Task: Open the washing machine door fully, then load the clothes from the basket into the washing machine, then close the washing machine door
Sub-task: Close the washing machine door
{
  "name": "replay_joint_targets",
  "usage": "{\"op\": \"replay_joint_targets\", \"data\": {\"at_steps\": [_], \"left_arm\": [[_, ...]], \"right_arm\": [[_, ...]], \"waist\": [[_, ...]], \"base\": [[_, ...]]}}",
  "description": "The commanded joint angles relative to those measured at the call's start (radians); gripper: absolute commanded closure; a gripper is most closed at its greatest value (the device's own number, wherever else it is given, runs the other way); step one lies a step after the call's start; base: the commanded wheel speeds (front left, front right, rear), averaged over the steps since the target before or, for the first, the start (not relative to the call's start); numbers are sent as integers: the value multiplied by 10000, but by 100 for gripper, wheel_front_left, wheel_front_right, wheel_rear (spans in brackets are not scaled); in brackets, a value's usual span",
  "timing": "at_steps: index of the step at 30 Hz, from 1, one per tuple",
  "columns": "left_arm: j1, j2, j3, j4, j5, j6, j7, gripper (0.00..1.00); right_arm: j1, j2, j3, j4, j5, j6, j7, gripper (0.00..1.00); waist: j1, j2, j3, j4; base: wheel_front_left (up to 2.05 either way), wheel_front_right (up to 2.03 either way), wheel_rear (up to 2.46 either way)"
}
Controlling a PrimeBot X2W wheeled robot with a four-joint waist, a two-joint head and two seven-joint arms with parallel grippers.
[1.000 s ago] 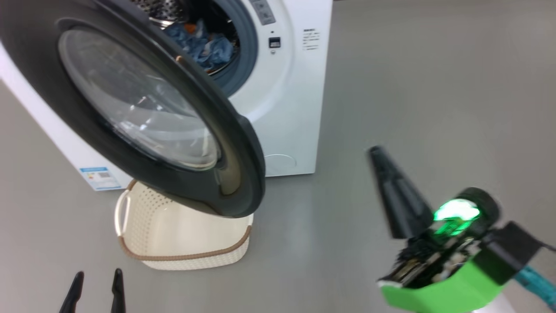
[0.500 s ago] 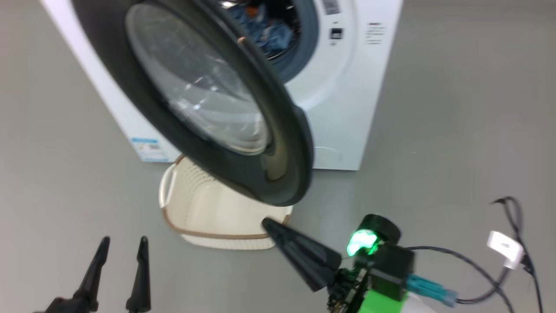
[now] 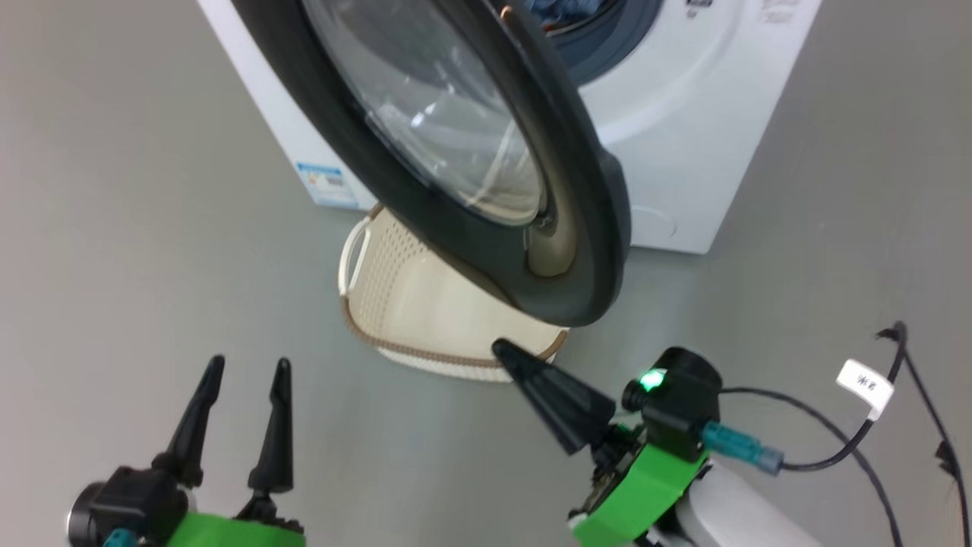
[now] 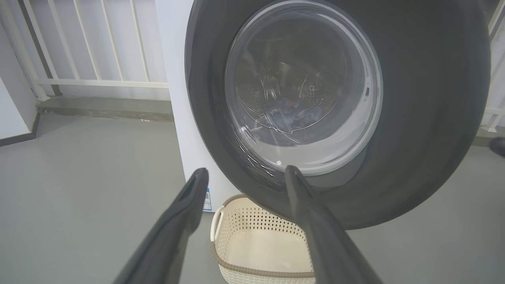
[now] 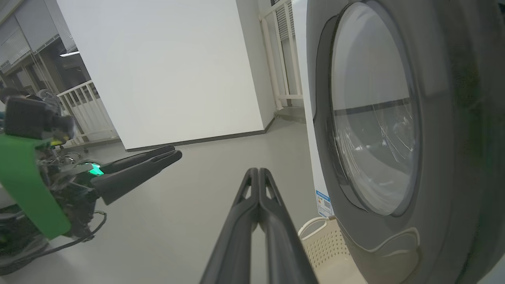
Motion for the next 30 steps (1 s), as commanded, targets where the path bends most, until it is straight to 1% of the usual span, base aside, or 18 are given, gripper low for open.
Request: {"op": "replay_joint_targets", "data": {"at_steps": [1,8,9,18,23,30], "left_arm": [[-434,81,234,-222,-101,60,-61,0],[-698,81,52,-94,-254,100,-61,0],[-775,81,-5,-93,-305,109,-61,0],[-1086,81,-86,-145,-476,49,-61,0],[-1225,81,-206,-159,-550,36,-61,0],[-1434,81,-412,-203,-659,48,-61,0]], "right_arm": [[-233,183,-55,-140,-112,16,-45,100],[-318,214,-718,180,-362,16,-45,100],[-424,213,-969,247,-416,16,-45,100],[-1241,140,-1799,806,-573,16,-45,100],[-1832,147,-2501,1100,-653,16,-45,100],[-2784,4,-3209,1484,-766,16,-45,100]], "waist": [[-1,0,502,361],[-1,0,768,419],[-1,0,869,418],[-1,0,1242,430],[-1,0,1502,421],[-1,0,2016,334]], "base": [[0,0,0],[0,0,0],[0,0,0],[0,0,0],[0,0,0],[0,0,0]]}}
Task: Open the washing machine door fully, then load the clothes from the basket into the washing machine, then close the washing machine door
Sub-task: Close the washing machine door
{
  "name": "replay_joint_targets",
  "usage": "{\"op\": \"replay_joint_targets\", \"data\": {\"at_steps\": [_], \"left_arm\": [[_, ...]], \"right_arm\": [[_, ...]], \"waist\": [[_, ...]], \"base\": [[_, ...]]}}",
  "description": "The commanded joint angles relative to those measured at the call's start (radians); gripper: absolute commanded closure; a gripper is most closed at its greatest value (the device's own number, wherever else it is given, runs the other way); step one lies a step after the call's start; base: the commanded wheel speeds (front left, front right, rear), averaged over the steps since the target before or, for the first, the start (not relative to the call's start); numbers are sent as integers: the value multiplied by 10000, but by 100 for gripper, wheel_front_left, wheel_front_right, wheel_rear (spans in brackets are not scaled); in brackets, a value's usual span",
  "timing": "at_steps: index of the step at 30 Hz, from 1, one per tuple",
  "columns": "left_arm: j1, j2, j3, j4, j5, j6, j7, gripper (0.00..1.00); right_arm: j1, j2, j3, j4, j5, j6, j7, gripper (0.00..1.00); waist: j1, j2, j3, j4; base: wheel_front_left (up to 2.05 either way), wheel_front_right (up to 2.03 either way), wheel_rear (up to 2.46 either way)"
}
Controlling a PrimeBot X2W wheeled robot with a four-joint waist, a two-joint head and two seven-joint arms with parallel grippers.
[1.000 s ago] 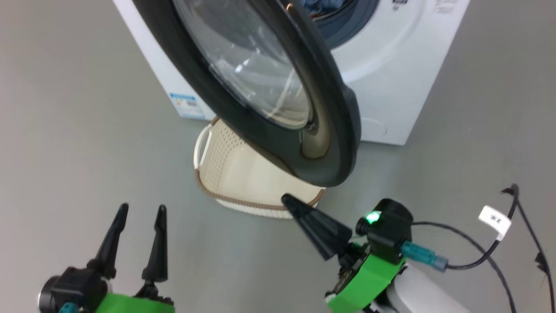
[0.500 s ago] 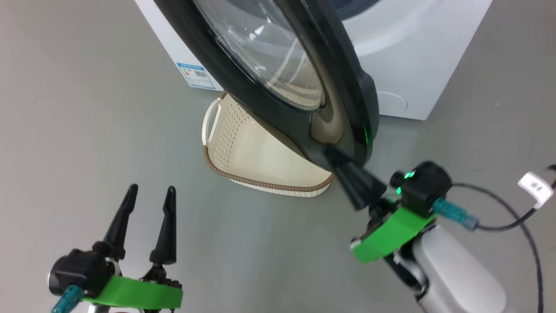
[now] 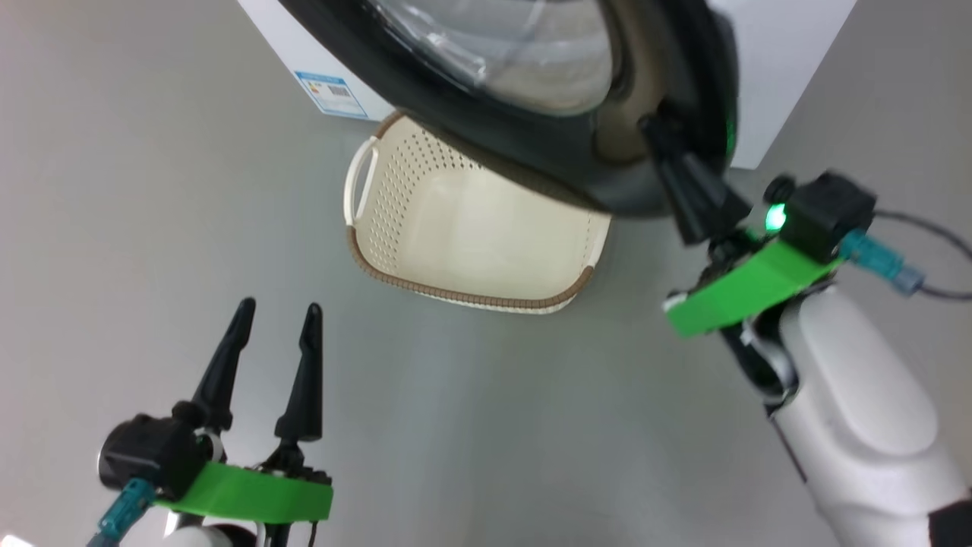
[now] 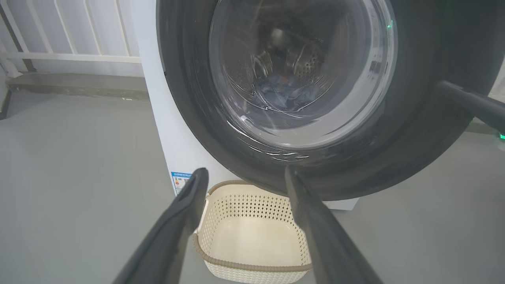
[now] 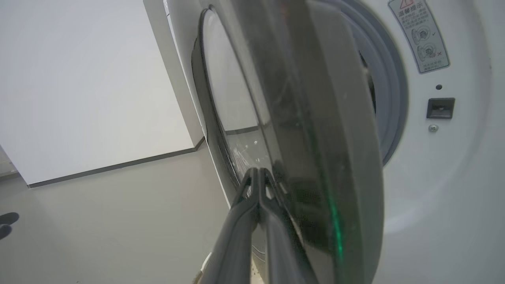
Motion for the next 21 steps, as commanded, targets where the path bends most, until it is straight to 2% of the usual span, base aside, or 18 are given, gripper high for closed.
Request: {"op": "replay_joint_targets", "data": {"at_steps": [1,10,16,21], "left_arm": [[-338,145,271,-300,-76,-14,-63,0],[-1029,145,-85,-382,-290,-9,-63,0],[-1408,145,-110,-403,-272,-46,-63,0],[-1838,145,-176,-411,-313,-76,-63,0]], "right_arm": [[-288,55,-40,-145,-85,12,-45,100],[-2167,-258,-771,684,-230,12,-45,100],[-3745,-215,-416,1465,-313,12,-45,100],[-4845,-94,-595,2174,-361,12,-45,100]], "waist": [[0,0,258,-35],[0,0,1242,-31],[0,0,1878,-231],[0,0,2296,-314]], "base": [[0,0,0],[0,0,0],[0,0,0],[0,0,0]]}}
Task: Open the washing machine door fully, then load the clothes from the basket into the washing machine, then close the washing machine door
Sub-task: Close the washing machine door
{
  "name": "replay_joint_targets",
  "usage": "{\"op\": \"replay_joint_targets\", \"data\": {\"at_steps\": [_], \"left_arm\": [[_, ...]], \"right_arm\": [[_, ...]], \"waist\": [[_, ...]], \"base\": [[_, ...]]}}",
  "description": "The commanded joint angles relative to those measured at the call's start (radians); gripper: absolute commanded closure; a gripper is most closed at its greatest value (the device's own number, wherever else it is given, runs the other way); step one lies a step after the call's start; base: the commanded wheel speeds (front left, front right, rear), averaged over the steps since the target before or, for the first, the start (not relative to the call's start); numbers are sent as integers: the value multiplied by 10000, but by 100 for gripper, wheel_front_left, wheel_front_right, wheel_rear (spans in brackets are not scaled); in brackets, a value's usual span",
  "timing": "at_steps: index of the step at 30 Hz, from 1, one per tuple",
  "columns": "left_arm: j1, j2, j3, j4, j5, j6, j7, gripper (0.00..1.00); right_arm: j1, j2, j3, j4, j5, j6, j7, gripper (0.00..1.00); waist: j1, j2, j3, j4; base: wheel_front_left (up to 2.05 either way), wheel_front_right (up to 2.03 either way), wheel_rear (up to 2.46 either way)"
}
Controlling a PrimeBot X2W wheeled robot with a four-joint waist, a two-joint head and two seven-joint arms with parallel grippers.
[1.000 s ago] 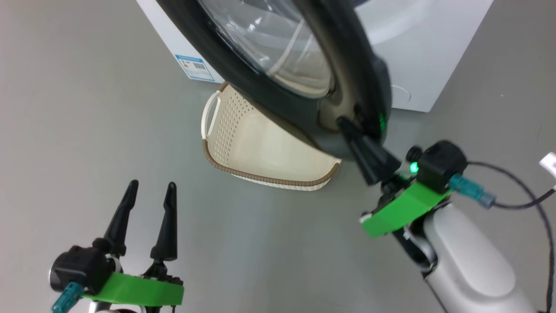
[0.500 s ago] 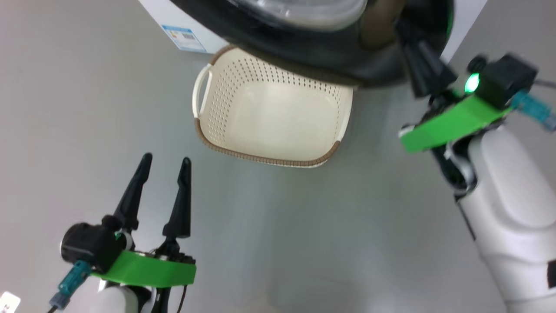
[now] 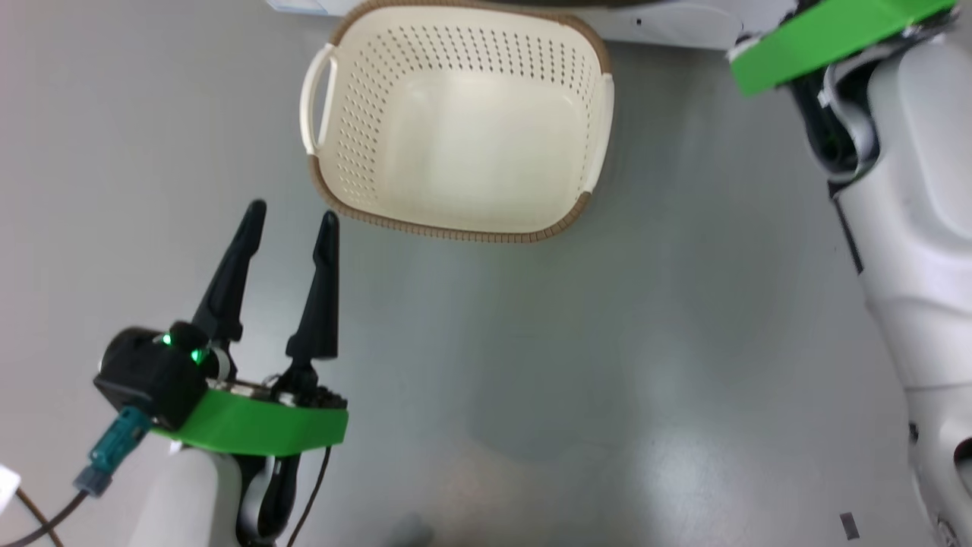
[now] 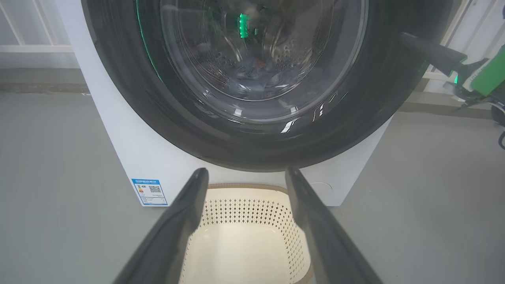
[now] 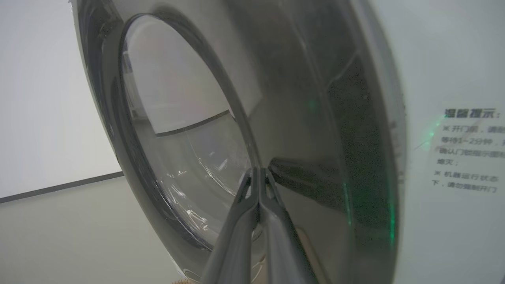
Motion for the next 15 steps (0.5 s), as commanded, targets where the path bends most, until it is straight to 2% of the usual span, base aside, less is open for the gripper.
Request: {"op": "replay_joint_targets", "data": {"at_steps": [1,7,15], "left_arm": [[-191,193,272,-273,-119,-6,-61,0],[-542,193,159,-291,-209,-41,-61,0],[-583,193,161,-225,-210,-63,-61,0]], "right_arm": [[-250,187,-57,-70,-88,12,-44,100],[-1293,201,-469,576,-330,12,-44,100],[-1444,388,-663,789,-563,12,-44,100]], "waist": [[0,0,319,-102],[0,0,725,-64],[0,0,750,-112]], "base": [[0,0,0],[0,0,0],[0,0,0]]}}
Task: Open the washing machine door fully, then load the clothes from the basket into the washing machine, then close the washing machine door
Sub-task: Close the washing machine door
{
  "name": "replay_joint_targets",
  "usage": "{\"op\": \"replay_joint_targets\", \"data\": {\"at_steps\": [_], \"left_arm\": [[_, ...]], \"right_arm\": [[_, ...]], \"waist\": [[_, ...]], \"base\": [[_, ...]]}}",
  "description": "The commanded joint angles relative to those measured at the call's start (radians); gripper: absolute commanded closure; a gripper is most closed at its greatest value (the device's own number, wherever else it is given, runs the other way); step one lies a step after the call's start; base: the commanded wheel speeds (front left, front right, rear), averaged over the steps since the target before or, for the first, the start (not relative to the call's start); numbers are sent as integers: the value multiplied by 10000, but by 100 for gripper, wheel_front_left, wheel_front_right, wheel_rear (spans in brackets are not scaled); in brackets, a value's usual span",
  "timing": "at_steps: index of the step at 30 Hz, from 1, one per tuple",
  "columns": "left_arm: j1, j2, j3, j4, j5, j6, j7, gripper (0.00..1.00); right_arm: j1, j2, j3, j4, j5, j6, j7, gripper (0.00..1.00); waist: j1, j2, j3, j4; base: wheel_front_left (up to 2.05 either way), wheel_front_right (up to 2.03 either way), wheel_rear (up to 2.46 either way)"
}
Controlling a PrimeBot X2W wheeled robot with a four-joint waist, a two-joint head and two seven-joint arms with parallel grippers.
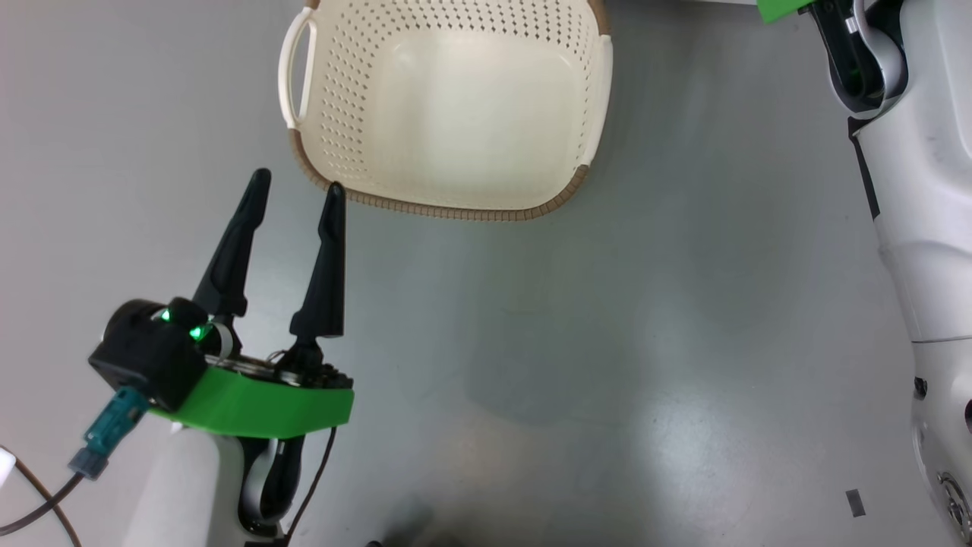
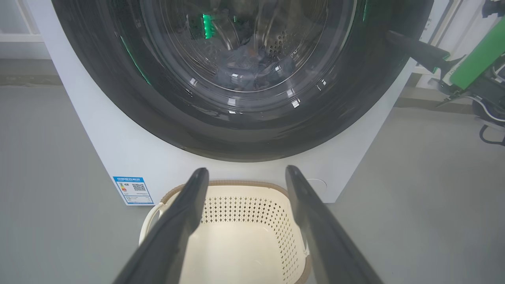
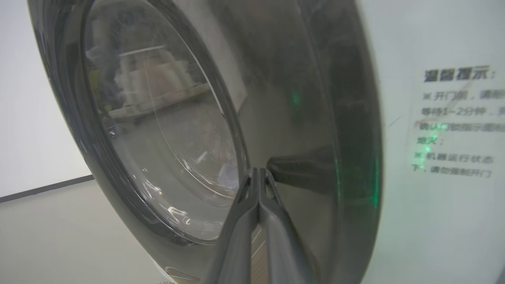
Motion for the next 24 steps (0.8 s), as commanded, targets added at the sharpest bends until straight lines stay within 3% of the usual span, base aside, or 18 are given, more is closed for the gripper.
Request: {"op": "replay_joint_targets", "data": {"at_steps": [1,14,24], "left_arm": [[24,231,325,-193,-42,-46,-51,0],[301,231,841,-3,216,-100,-51,0],[1111,231,1575,-24,667,-132,-51,0]], "right_arm": [[-46,208,-107,-219,-35,-78,-32,100],[2164,25,1181,-1267,1184,-78,-32,100],[4580,-205,1519,-2490,1952,-78,-32,100]], "waist": [[0,0,-50,-46],[0,0,-1023,-659],[0,0,-2390,-1412]], "base": [[0,0,0],[0,0,0],[0,0,0]]}}
